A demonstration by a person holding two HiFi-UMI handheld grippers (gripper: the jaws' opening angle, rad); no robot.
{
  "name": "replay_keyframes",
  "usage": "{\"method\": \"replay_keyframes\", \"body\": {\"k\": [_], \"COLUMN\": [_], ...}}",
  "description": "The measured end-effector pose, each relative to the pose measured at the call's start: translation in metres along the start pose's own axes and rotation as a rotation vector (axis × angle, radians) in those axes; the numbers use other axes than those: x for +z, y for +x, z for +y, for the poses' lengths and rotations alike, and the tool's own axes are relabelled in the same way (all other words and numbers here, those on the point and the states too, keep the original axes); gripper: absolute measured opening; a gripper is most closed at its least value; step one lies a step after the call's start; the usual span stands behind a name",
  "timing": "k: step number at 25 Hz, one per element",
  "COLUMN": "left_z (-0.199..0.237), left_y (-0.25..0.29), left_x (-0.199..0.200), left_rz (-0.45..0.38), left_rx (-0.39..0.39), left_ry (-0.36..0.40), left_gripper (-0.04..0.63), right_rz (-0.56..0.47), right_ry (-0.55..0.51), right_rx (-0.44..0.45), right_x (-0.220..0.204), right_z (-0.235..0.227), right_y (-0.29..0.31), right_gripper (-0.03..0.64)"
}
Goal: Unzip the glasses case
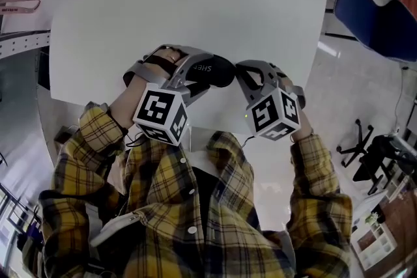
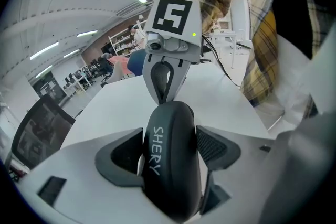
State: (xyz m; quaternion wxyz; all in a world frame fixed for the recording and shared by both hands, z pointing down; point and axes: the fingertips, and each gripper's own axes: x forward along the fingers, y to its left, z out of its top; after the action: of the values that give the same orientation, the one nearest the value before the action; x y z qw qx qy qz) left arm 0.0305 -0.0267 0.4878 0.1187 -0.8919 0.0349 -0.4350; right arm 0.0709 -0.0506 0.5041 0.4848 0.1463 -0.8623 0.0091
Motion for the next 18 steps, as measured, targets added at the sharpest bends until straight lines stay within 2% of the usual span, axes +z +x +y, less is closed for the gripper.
{"method": "replay_keyframes", "body": {"k": [4,7,9,12,16,18], "left_z": [0.001,0.008,0.011,0.009,0.007,0.002], "left_y": [-0.006,-0.023,-0.038,-0.061,-0.087,-0.096], "left_x": [0.004,0.008,0.006,-0.002,-0.027,-0.041], "left_rz": [0.009,-0.028,-0.053,-0.091,-0.111,-0.133], "left_rx": [0.01,0.022,0.039,0.082,0.219,0.257], "left_ry": [-0.02,-0.142,-0.278,-0.529,-0.872,-1.06], "left_gripper": [0.307,0.308,0.308,0.308,0.308,0.308], "right_rz": [-0.001,0.007,0.006,-0.003,-0.04,-0.059], "right_ry": [0.038,0.088,0.135,0.215,0.313,0.342], "right_rx": [-0.005,-0.017,-0.031,-0.041,-0.033,-0.028], "right_x": [-0.004,-0.005,-0.005,-0.003,0.012,0.023], "right_z": [0.007,0.015,0.024,0.044,0.072,0.086], "right_y": [-0.008,-0.015,-0.017,-0.017,-0.014,-0.008], "right_gripper": [-0.002,-0.002,-0.002,-0.002,-0.002,-0.002]}}
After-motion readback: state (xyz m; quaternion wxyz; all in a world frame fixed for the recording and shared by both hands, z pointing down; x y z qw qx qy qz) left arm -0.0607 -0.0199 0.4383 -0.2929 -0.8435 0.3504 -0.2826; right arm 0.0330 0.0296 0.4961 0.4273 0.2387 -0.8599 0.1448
